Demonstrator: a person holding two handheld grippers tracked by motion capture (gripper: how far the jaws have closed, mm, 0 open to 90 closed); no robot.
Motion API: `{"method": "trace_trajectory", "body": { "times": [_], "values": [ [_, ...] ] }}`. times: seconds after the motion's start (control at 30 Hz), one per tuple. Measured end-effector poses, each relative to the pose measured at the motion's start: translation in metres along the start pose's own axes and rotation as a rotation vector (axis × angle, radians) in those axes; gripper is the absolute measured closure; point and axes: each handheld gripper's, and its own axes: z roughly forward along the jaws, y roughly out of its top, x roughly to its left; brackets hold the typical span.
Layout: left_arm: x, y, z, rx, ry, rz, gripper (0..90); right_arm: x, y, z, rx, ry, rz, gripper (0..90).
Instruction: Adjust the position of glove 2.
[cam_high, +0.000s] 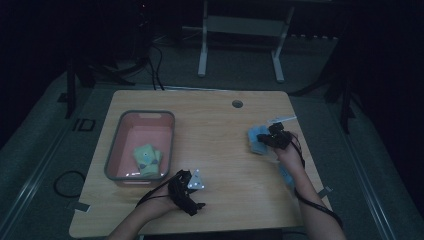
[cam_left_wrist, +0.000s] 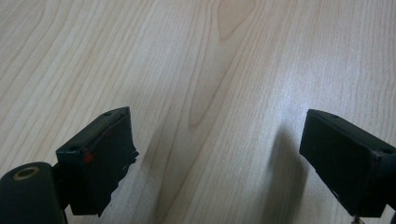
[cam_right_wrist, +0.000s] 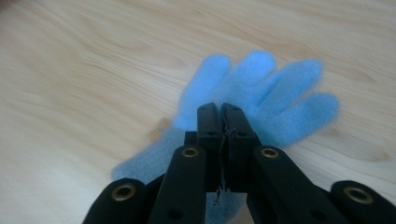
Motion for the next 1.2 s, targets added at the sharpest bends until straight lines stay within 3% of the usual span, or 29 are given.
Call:
{"method": "trace_trajectory", "body": {
  "times": [0.3,0.4,0.57,0.77,0.83,0.93,1.2],
  "values": [
    [0.000,0.000,0.000,-0.001,0.003,0.006,10.3,0.060,0.005,-0.026,-0.066,0.090,-0.077,87.2],
    [0.001,-0.001,0.000,0.000,0.004,0.008,10.3,0.074,0.004,-0.032,-0.083,0.137,-0.076,87.2],
    [0.000,-0.001,0.000,-0.002,0.003,0.009,10.4,0.101,-0.004,-0.043,-0.085,0.160,-0.125,87.2],
    [0.000,-0.001,0.000,-0.007,0.004,0.011,10.3,0.118,-0.022,-0.045,-0.070,0.172,-0.126,87.2],
    [0.000,-0.001,0.000,-0.009,0.005,0.012,10.3,0.122,-0.031,-0.042,-0.055,0.190,-0.105,87.1],
    [0.000,-0.002,-0.001,-0.008,0.003,0.014,10.4,0.127,-0.042,-0.038,-0.042,0.179,-0.102,87.1],
    [0.002,-0.003,-0.002,-0.028,-0.014,0.020,10.3,0.130,-0.063,-0.022,-0.004,0.184,-0.061,86.7]
  ]
}}
